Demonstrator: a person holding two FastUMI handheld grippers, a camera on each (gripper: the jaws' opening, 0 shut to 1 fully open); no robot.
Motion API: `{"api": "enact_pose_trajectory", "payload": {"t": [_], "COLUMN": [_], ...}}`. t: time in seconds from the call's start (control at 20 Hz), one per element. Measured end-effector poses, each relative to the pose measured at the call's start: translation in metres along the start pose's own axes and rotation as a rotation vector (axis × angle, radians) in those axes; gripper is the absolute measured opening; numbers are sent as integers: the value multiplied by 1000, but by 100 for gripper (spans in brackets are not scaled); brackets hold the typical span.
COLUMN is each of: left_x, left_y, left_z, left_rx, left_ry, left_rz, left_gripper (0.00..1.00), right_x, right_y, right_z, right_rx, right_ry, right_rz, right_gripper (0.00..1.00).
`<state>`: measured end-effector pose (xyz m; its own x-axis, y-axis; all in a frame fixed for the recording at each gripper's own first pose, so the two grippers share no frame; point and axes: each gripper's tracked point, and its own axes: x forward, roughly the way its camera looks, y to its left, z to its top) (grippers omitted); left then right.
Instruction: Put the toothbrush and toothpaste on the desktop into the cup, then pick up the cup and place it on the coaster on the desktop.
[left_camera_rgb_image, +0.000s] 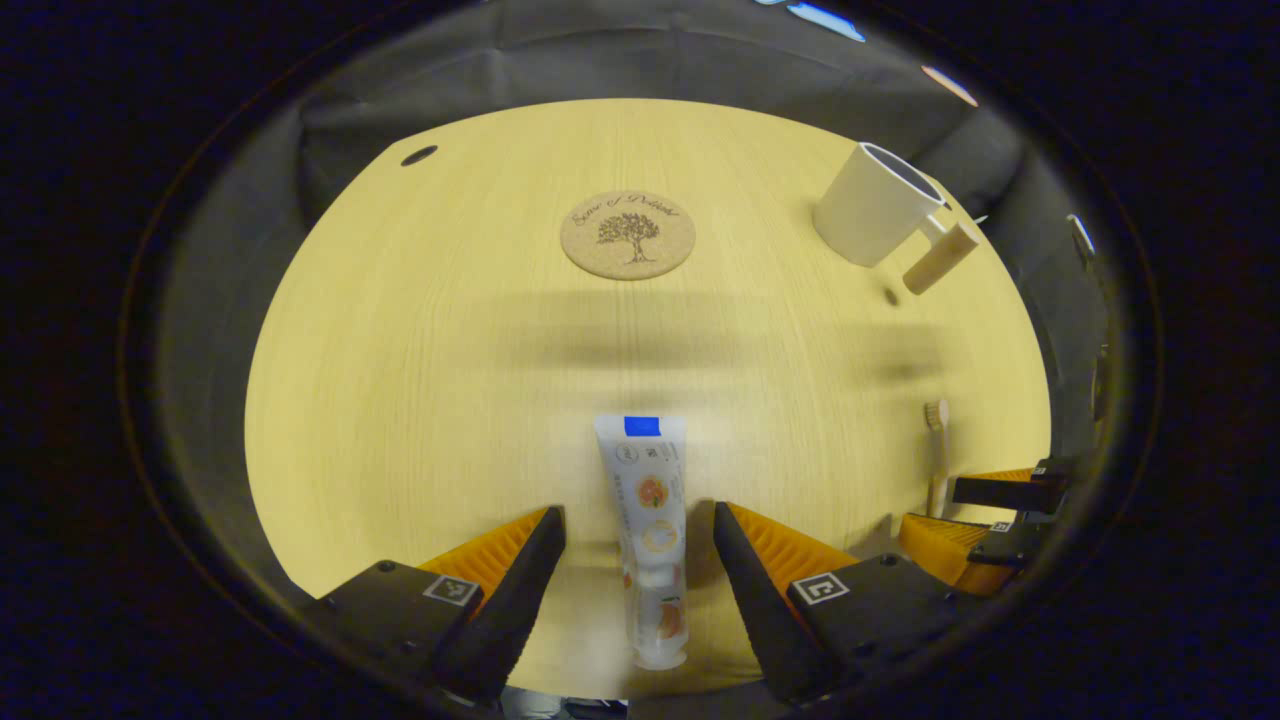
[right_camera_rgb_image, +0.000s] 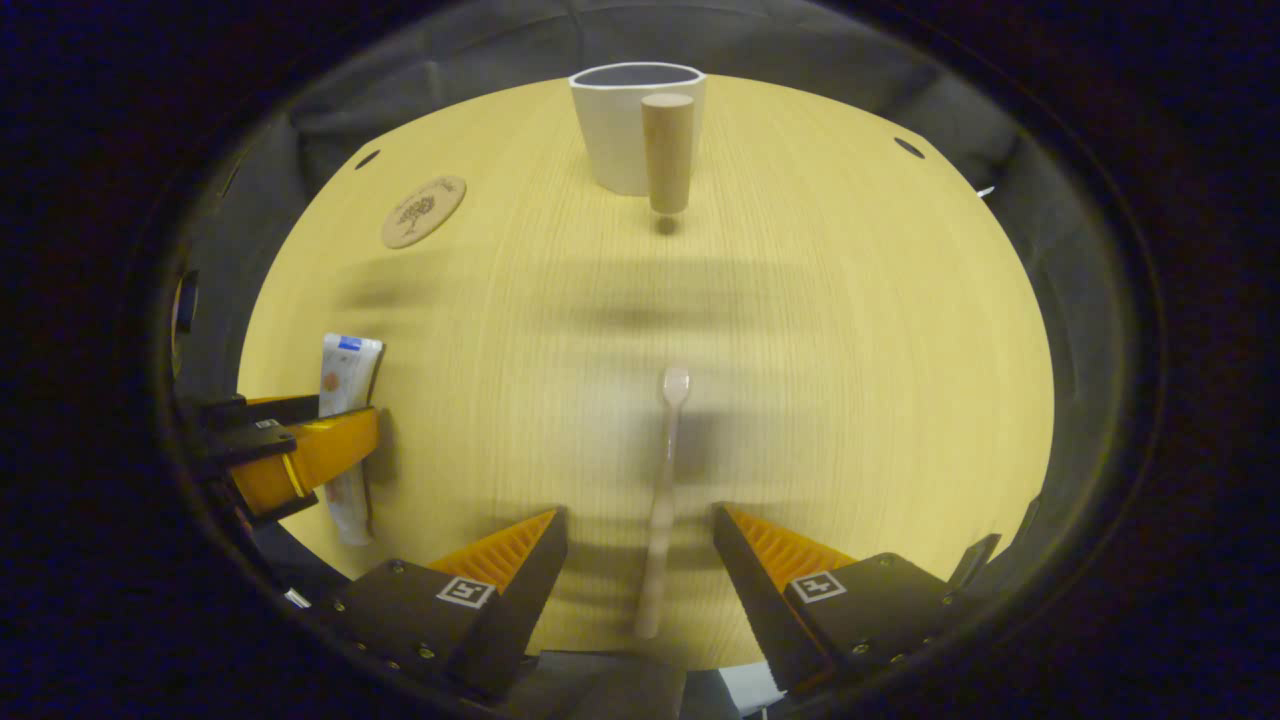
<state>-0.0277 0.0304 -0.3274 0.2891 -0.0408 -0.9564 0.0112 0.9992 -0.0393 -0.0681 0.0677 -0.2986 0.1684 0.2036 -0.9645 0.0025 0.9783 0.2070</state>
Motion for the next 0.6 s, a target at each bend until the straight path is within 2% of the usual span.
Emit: {"api": "enact_pose_trajectory", "payload": {"t": [0.05, 0.1, 0.2, 0.25, 0.3, 0.35, 0.45, 0.5, 0.55, 0.6], "left_x": [0, 1, 1, 2, 1, 2, 1, 2, 3, 2], "left_y": [1, 2, 2, 1, 3, 3, 3, 1, 1, 1], "left_z": [0, 1, 1, 0, 0, -1, -1, -1, 0, 1], "left_rx": [9, 17, 28, 37, 45, 53, 54, 53, 53, 46], "left_ry": [-2, -2, 2, 2, 3, 5, 1, 0, -3, -4], "left_rz": [6, 11, 18, 22, 32, 40, 40, 39, 40, 40], "left_gripper": [97, 97, 93, 92, 89, 82, 72, 67, 59, 57], "right_x": [1, 2, 3, 3, 3, 4, 2, 6, 3, 3], "right_y": [-2, -3, -6, -6, -8, -9, -13, -10, -10, -10], "right_z": [-2, -4, -3, -2, -3, -3, -4, -5, -8, -8], "right_rx": [6, 9, 4, 1, -1, -2, -19, -7, -15, -27], "right_ry": [12, 22, 26, 29, 36, 37, 41, 41, 59, 53], "right_rz": [-6, -5, -20, -21, -28, -34, -58, -51, -49, -49], "right_gripper": [90, 84, 83, 77, 72, 67, 66, 44, 41, 39]}}
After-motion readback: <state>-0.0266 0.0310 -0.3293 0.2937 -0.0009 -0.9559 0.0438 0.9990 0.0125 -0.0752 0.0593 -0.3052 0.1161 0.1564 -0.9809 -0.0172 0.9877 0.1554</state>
